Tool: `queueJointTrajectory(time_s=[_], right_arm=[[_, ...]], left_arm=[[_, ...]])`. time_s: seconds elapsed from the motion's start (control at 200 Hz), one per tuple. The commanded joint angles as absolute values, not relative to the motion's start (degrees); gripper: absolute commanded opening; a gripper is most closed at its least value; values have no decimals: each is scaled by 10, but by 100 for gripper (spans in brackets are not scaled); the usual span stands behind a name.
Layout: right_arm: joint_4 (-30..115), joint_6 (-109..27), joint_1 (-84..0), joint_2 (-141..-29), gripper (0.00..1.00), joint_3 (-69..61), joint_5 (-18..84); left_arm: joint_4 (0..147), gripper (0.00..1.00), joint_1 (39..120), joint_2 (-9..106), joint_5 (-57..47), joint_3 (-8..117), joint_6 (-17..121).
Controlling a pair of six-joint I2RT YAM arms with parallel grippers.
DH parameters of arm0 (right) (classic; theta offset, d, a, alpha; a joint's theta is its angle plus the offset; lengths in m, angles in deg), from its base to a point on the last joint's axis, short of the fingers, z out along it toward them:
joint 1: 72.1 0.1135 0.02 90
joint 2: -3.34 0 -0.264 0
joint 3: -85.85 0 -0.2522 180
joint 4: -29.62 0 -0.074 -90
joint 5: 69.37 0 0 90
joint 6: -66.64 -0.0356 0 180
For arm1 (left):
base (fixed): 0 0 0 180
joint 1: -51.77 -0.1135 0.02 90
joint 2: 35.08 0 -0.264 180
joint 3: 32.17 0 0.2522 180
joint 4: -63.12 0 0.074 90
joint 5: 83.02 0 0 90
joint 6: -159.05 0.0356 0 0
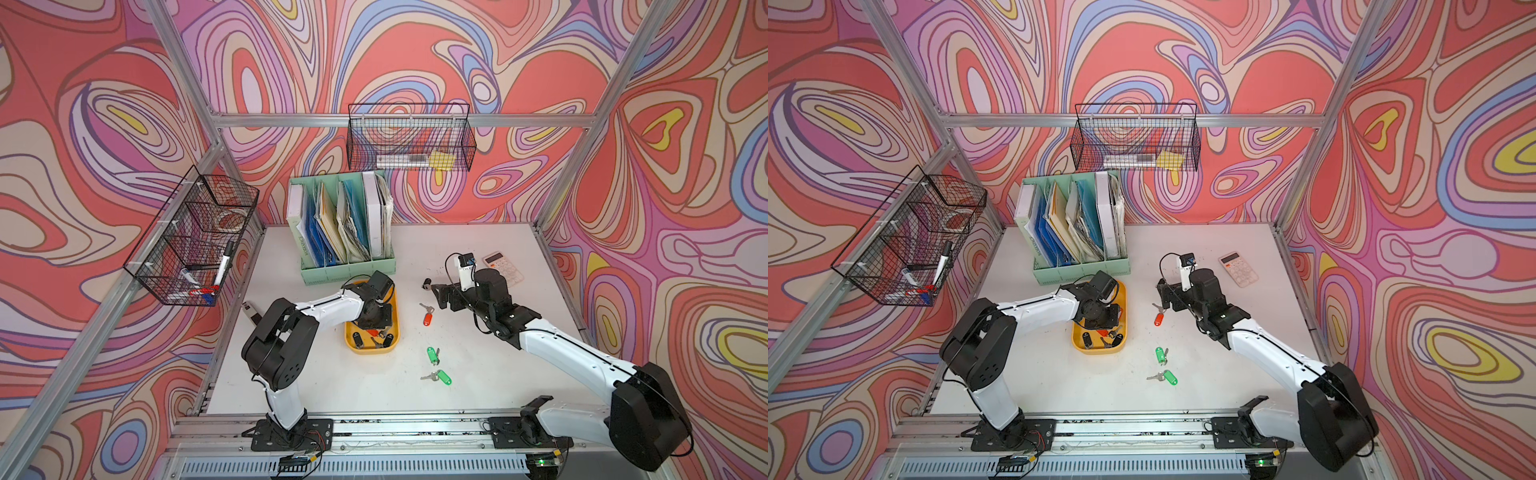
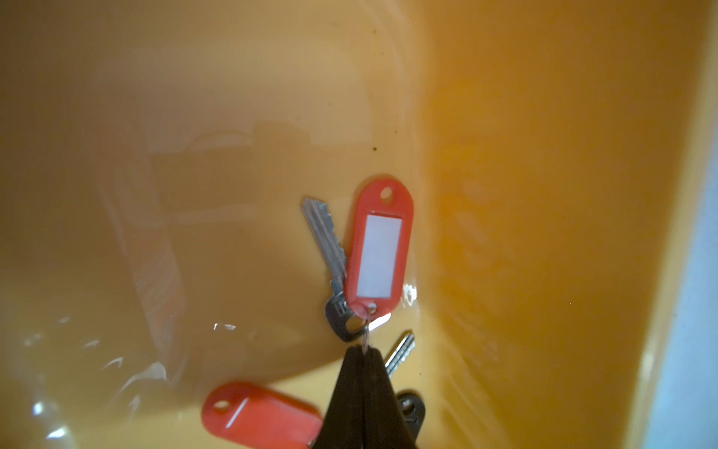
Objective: Take the keys out of the storage box
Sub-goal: Pick up the key from the storage box, then place the key at the center of the board.
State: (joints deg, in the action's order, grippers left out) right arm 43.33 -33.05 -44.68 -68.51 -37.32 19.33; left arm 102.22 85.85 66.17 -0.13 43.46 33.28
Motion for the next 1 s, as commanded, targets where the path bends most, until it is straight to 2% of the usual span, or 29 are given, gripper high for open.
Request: queueJointTrajectory(time_s=[0.0, 0.346, 0.671, 0.816, 0.997], right_arm=[[424, -325, -455, -694, 98, -362, 195], [374, -316, -482, -717, 97, -352, 210], [364, -317, -523, -705, 98, -344, 216], [364, -330, -540, -676, 98, -354, 210], [366, -342, -547, -643, 98, -365, 191]], left_arm=[[1044, 0, 855, 626, 28, 435, 351], [1047, 0, 855, 558, 57, 430, 378], [1007, 0, 863, 469, 41, 441, 412], [999, 0, 887, 484, 36, 488, 440], [973, 0, 913, 561, -5, 571, 457]])
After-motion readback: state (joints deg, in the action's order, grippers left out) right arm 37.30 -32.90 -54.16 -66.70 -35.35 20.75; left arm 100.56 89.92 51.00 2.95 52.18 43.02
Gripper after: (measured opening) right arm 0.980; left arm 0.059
